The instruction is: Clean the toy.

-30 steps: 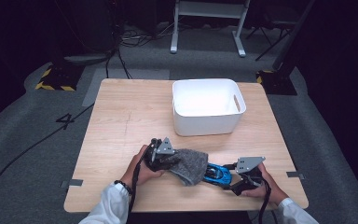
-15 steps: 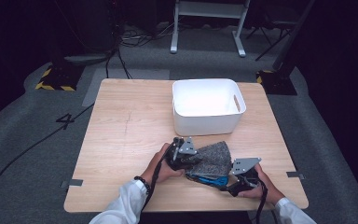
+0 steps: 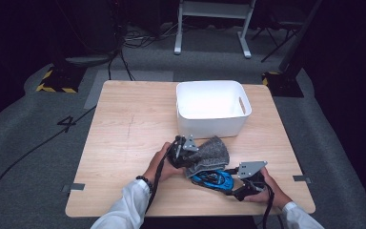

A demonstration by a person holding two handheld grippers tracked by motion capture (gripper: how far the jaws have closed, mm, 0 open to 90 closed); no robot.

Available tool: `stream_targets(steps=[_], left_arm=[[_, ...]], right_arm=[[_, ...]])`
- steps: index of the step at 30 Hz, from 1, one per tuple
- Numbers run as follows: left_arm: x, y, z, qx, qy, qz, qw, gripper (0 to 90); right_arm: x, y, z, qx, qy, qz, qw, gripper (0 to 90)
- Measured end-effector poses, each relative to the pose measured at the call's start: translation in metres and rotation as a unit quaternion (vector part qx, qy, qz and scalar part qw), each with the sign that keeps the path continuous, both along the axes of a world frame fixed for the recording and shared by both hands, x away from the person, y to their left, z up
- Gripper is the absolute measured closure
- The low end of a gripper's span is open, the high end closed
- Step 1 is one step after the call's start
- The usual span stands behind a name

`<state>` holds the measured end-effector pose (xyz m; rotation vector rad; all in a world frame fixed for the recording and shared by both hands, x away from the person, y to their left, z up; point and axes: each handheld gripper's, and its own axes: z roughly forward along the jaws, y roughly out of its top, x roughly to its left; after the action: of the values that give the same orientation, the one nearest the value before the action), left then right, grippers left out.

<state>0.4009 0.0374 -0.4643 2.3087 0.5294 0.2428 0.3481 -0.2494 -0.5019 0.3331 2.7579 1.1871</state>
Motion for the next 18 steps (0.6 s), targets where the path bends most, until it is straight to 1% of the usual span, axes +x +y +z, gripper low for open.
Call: stream_targets(steps=[1, 3, 4, 5, 7, 8, 10, 12, 13, 14, 15, 17, 18], left_arm=[[0.002, 0.004, 0.0, 0.002, -0.003, 0.007, 1.0, 76.4], [0.004, 0.01, 0.0, 0.019, -0.012, 0.018, 0.9996, 76.4], [0.005, 0.012, -0.001, 0.019, -0.01, 0.021, 0.9996, 76.4], [0.007, 0.013, -0.002, 0.013, -0.007, 0.023, 0.9996, 76.4], [0.008, 0.01, -0.004, 0.006, -0.007, 0.015, 0.9998, 76.4], [0.008, 0.006, -0.004, 0.01, -0.008, 0.008, 0.9999, 76.3], [0.008, -0.002, -0.005, 0.009, -0.007, -0.016, 0.9998, 76.2], [0.008, -0.01, -0.007, 0.03, -0.008, -0.034, 0.9989, 76.2], [0.007, -0.013, -0.008, 0.036, -0.007, -0.043, 0.9984, 76.2], [0.007, -0.015, -0.01, 0.04, -0.002, -0.05, 0.998, 76.2], [0.008, -0.015, -0.011, 0.044, 0.0, -0.057, 0.9974, 76.3], [0.01, -0.012, -0.012, 0.05, 0.006, -0.063, 0.9967, 76.5], [0.011, -0.009, -0.012, 0.054, 0.006, -0.064, 0.9965, 76.5]], right_arm=[[0.0, -0.001, 0.0, -0.001, 0.001, 0.002, 1.0, 26.1], [0.0, -0.002, -0.001, 0.001, 0.003, 0.007, 1.0, 26.0], [-0.001, -0.002, -0.001, 0.002, 0.004, 0.008, 1.0, 26.1], [0.0, -0.001, 0.0, 0.001, 0.004, 0.011, 0.9999, 26.1], [0.0, 0.002, 0.0, 0.001, 0.002, 0.014, 0.9999, 26.0], [0.0, 0.004, 0.0, 0.0, 0.0, 0.017, 0.9999, 26.0], [0.0, 0.008, 0.0, -0.002, -0.002, 0.021, 0.9998, 26.0], [0.0, 0.009, 0.0, -0.004, -0.004, 0.023, 0.9997, 26.0], [0.0, 0.009, 0.0, -0.005, -0.003, 0.023, 0.9997, 26.0], [0.001, 0.009, 0.0, -0.003, -0.003, 0.024, 0.9997, 26.1], [0.001, 0.008, 0.0, -0.002, -0.001, 0.024, 0.9997, 26.0], [0.001, 0.008, 0.0, -0.004, 0.0, 0.023, 0.9997, 26.0], [0.001, 0.008, 0.0, -0.004, 0.0, 0.023, 0.9997, 26.0]])
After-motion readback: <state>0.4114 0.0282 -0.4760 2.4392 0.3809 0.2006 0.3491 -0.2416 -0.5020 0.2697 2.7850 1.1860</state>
